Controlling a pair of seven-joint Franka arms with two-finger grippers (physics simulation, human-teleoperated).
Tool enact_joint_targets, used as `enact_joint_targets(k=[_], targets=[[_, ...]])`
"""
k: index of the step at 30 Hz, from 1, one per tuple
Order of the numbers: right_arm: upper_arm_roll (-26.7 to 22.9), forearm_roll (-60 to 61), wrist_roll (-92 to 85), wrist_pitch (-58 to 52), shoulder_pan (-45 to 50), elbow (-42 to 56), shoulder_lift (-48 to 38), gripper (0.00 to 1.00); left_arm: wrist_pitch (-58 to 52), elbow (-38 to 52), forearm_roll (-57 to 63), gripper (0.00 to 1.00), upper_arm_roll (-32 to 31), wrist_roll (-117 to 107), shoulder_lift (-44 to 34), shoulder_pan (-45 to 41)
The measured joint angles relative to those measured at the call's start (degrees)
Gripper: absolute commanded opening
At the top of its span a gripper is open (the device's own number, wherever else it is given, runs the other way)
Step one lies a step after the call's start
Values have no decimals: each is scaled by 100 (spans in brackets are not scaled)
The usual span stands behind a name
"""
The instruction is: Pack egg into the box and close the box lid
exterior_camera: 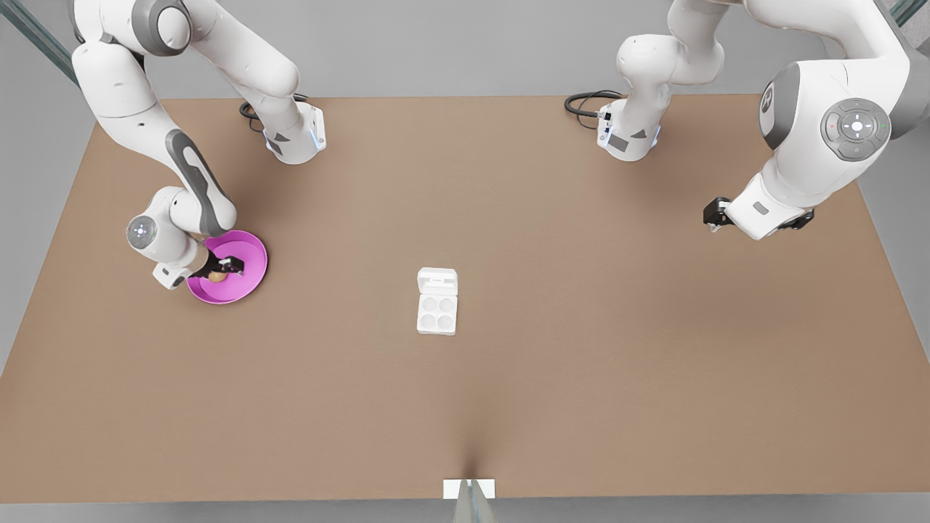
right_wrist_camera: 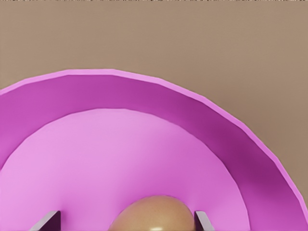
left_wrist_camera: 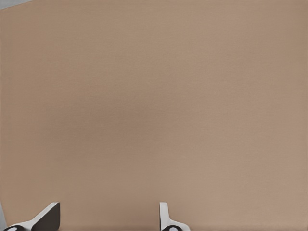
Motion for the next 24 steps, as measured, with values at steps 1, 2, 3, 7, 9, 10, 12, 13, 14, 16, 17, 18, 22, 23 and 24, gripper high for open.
enact_joint_targets(k=[1, 2, 3, 7, 9, 10, 12, 13, 14, 16, 17, 18, 22, 23, 24], targets=[[0, 2, 8, 6, 6, 1, -2, 100, -3, 0, 1, 100, -1, 0, 0, 2], [0, 2, 17, 10, 13, -1, -4, 100, -6, 1, 0, 100, -2, -1, 0, 3], [0, 5, 23, 14, 16, -1, -6, 91, -8, 1, 0, 100, -3, -1, 0, 4], [2, 38, 9, 18, 22, 0, -8, 68, -13, 1, 2, 100, -3, -2, 0, -5], [2, 35, 13, 19, 26, 0, -8, 68, -18, 1, 2, 100, -3, -2, 0, -21], [2, 31, 16, 18, 25, 1, -8, 68, -21, 1, 2, 100, -3, -2, 0, -32], [2, 26, 23, 16, 26, 2, -8, 66, -23, 1, 7, 100, -3, -3, 0, -49], [2, 27, 24, 16, 28, 2, -8, 63, -23, 1, 9, 100, -3, -3, 0, -55], [2, 25, 27, 13, 28, 2, -12, 63, -23, 3, 13, 100, -3, -3, -3, -58], [2, 22, 35, 5, 34, 3, -18, 59, -15, 19, 27, 100, -3, -3, -21, -63], [2, 24, 34, 1, 35, 2, -22, 57, 4, 23, 42, 100, -3, -4, -28, -67], [4, 25, 35, -7, 37, 6, -23, 57, 22, 25, 51, 100, -1, -4, -32, -73], [31, 31, 33, -74, 49, 25, -59, 57, 67, 27, 66, 100, 3, -6, -35, -81], [49, 33, 32, -92, 51, 34, -67, 57, 73, 27, 67, 100, 0, -7, -35, -79], [72, 34, 30, -114, 50, 60, -72, 57, 78, 27, 68, 100, -2, -7, -35, -79]])
